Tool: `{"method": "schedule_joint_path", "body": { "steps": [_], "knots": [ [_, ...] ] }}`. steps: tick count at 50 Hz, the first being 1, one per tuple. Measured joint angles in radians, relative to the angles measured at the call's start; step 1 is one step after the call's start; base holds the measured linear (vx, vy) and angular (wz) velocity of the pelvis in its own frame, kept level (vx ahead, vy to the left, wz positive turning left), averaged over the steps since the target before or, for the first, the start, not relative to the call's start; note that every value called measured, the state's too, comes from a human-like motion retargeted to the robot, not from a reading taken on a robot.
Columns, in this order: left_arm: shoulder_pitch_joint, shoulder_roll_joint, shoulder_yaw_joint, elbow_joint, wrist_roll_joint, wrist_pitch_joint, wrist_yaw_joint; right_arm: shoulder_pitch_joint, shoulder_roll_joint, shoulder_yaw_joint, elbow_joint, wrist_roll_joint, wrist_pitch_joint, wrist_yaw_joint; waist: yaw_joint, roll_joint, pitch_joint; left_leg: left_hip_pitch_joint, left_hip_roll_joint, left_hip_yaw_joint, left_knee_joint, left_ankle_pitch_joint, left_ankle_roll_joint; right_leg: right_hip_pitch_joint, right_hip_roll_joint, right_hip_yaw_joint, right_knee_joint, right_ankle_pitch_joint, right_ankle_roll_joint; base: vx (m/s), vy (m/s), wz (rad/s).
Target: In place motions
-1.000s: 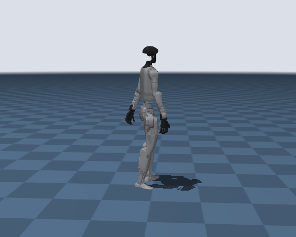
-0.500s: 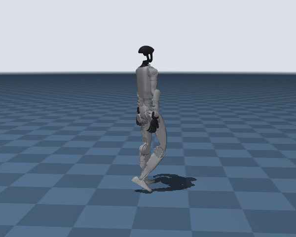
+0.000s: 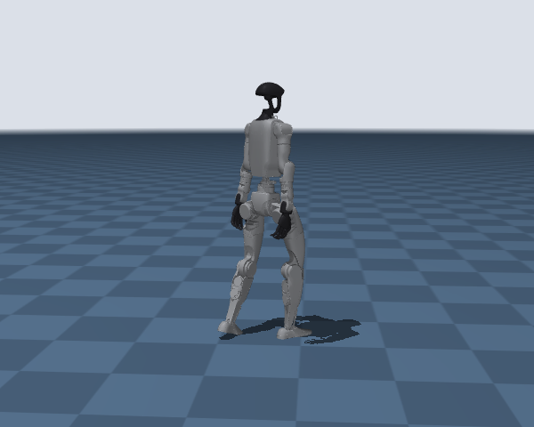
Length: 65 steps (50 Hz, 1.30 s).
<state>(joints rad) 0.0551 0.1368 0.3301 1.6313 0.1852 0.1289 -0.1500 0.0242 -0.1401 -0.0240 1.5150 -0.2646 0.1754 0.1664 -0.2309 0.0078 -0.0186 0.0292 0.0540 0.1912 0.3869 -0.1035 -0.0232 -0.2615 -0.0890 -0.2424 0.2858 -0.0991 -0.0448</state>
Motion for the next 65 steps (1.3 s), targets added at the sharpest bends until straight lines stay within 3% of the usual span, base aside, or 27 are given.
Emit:
{"method": "schedule_joint_path", "body": {
  "steps": [3, 7, 12, 15, 17, 18, 20, 22, 30, 35, 41, 48, 54, 65],
  "knots": [
    [-0.001, -0.005, -0.016, -0.005, -0.014, -0.006, 0.022, -0.003, -0.011, -0.012, -0.015, 0.036, -0.013, 0.011, -0.073, -0.02, -0.012, -0.102, -0.005, -0.077, 0.197, 0.146, 0.056, 0.044, -0.066, -0.119, -0.001, -0.058, 0.0, 0.34, -0.29, 2.03],
    [-0.009, -0.022, -0.031, -0.05, -0.034, -0.011, 0.012, -0.026, -0.033, -0.008, -0.03, 0.009, 0.001, 0.016, -0.089, -0.032, 0.013, -0.171, 0.016, -0.017, 0.304, 0.114, 0.114, 0.125, -0.085, -0.227, -0.015, -0.104, 0.0, 0.26, -0.22, 1.12],
    [-0.023, -0.046, -0.041, -0.115, -0.057, -0.011, -0.017, -0.059, -0.06, 0.016, -0.059, -0.04, 0.007, -0.004, 0.023, -0.011, 0.06, -0.225, -0.051, 0.1, 0.099, 0.08, 0.069, 0.195, -0.014, -0.208, -0.04, -0.12, -0.006, 0.26, -0.17, -0.55],
    [-0.042, -0.046, -0.077, -0.138, -0.036, 0.007, -0.022, -0.079, -0.072, 0.008, -0.085, -0.043, 0.01, 0.004, 0.204, -0.003, 0.103, -0.237, -0.073, 0.233, -0.123, 0.109, 0.026, 0.213, 0.039, -0.082, -0.02, -0.11, -0.008, 0.28, -0.11, -2.21],
    [-0.046, -0.043, -0.099, -0.143, -0.019, 0.011, -0.024, -0.09, -0.072, 0.008, -0.105, -0.04, 0.012, 0.009, 0.274, -0.007, 0.119, -0.245, -0.085, 0.249, -0.2, 0.161, 0.095, 0.224, 0.052, -0.027, -0.004, -0.088, -0.008, 0.3, -0.07, -1.46],
    [-0.048, -0.04, -0.108, -0.144, -0.01, 0.014, -0.031, -0.098, -0.07, 0.009, -0.118, -0.039, 0.016, 0.013, 0.275, -0.005, 0.12, -0.24, -0.086, 0.219, -0.19, 0.126, 0.081, 0.226, 0.052, -0.029, 0.005, -0.079, -0.004, 0.25, -0.03, -0.51],
    [-0.042, -0.038, -0.1, -0.145, 0.006, 0.019, -0.057, -0.11, -0.059, 0.028, -0.153, -0.047, 0.024, 0.018, 0.268, 0.006, 0.109, -0.199, -0.035, 0.329, -0.205, 0.088, 0.062, 0.218, 0.067, -0.015, 0.017, -0.063, 0.002, 0.25, -0.02, -0.46],
    [-0.031, -0.032, -0.085, -0.15, 0.021, 0.025, -0.082, -0.112, -0.037, 0.053, -0.19, -0.057, 0.01, 0.008, 0.272, 0.018, 0.108, -0.203, -0.07, 0.261, -0.236, 0.099, 0.084, 0.219, 0.099, 0.015, 0.019, -0.052, -0.002, 0.22, -0.05, -0.71],
    [-0.045, 0.0, -0.09, -0.12, 0.037, 0.054, -0.081, -0.095, 0.004, 0.103, -0.184, -0.09, -0.054, -0.001, 0.314, 0.005, 0.123, -0.166, -0.068, 0.349, -0.301, 0.128, 0.093, 0.219, 0.102, 0.052, 0.022, 0.007, 0.022, 0.1, -0.02, -0.34],
    [-0.026, 0.0, -0.07, -0.154, 0.016, 0.029, -0.084, -0.062, 0.008, 0.118, -0.142, -0.11, -0.063, -0.05, 0.17, 0.023, 0.097, -0.173, -0.057, 0.239, -0.279, 0.077, 0.064, 0.248, 0.087, -0.073, -0.016, -0.032, 0.042, 0.05, 0.02, 0.94],
    [-0.025, 0.012, -0.044, -0.146, 0.016, 0.035, -0.088, -0.024, 0.006, 0.113, -0.062, -0.082, -0.047, -0.034, 0.165, 0.008, 0.077, -0.155, -0.077, 0.271, -0.312, 0.052, 0.074, 0.285, 0.097, -0.053, -0.078, -0.145, 0.003, 0.04, -0.01, 0.05],
    [-0.062, -0.005, -0.018, -0.147, -0.038, 0.03, -0.074, -0.023, -0.014, 0.087, -0.026, -0.075, -0.021, 0.002, 0.18, 0.0, 0.084, -0.152, -0.094, 0.275, -0.344, 0.09, 0.074, 0.293, 0.088, -0.069, -0.109, -0.14, 0.0, -0.1, -0.01, 0.11],
    [-0.052, -0.019, -0.033, -0.204, -0.055, 0.002, -0.115, -0.013, -0.018, 0.099, -0.125, -0.105, -0.007, -0.01, 0.162, 0.008, 0.08, -0.16, -0.095, 0.265, -0.346, 0.111, 0.077, 0.301, 0.096, -0.081, -0.136, -0.134, -0.008, -0.09, -0.01, 0.21],
    [0.012, -0.056, -0.071, -0.484, -0.088, -0.063, -0.122, -0.027, 0.001, 0.223, -0.464, -0.158, -0.065, 0.053, 0.157, 0.0, 0.087, -0.18, -0.088, 0.258, -0.276, 0.107, 0.068, 0.313, 0.095, -0.093, -0.182, -0.116, -0.025, -0.1, -0.01, 0.13]
  ]
}}
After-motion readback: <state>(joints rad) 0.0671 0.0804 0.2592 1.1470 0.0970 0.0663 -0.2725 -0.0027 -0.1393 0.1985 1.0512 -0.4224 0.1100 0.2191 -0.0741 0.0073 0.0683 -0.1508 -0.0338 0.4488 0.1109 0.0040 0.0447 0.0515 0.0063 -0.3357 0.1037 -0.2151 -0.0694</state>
